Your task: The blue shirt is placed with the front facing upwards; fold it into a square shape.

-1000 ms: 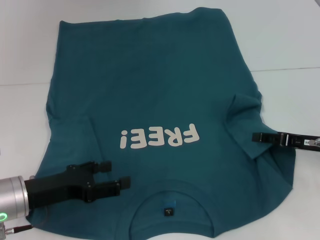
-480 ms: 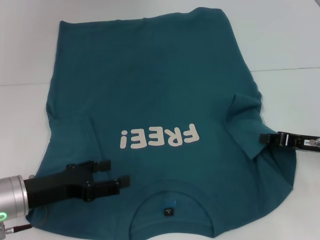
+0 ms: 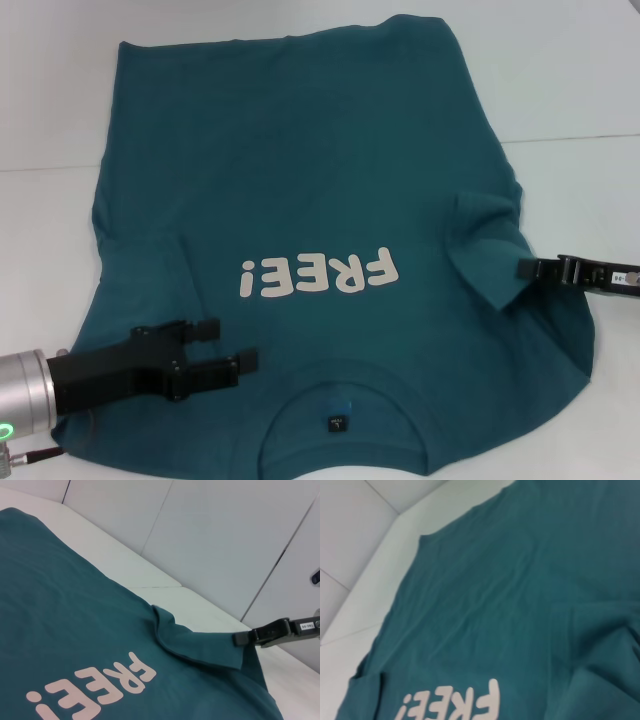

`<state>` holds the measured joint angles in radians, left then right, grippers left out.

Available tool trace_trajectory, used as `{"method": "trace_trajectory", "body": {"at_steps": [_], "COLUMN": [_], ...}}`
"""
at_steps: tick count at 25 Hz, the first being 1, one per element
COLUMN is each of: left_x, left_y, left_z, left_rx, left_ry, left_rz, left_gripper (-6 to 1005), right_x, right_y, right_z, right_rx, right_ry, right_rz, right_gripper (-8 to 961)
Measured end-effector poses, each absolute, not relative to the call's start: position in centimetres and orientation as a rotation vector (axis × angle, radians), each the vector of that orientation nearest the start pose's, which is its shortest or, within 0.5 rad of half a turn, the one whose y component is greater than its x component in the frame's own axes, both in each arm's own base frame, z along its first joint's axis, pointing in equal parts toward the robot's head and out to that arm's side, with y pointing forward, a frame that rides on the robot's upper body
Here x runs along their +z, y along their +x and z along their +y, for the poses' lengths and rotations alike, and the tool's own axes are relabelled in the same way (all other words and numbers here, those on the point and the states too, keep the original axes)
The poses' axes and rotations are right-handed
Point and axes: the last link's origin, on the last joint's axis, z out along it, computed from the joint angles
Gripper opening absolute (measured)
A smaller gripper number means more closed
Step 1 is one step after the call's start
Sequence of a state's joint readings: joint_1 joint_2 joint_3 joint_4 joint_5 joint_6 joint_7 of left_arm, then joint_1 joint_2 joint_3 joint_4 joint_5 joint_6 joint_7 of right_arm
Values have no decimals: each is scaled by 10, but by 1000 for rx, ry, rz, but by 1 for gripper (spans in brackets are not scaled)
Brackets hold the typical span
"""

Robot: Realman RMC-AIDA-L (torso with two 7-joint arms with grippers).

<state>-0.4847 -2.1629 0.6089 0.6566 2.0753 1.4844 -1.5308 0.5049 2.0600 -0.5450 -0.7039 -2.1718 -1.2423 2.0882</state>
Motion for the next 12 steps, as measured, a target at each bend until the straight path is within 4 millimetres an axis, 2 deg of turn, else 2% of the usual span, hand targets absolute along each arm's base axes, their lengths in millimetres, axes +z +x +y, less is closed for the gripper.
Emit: {"method": "trace_trajectory", "body": {"at_steps": [4, 12], "left_x": [-29, -29], "left_y": [-276, -276], "left_z": [314, 314], "left_rx": [-726, -726], "left_ry": [-2604, -2604], "left_rz": [-984, -984], "left_gripper": [891, 891], "right_x": [34, 18], "right_y": [320, 299], "right_z": [359, 370], "right_rx": [622, 630], "right_ry": [-2088, -2164], "right_rz": [1535, 1513], "right_gripper": [3, 2]}}
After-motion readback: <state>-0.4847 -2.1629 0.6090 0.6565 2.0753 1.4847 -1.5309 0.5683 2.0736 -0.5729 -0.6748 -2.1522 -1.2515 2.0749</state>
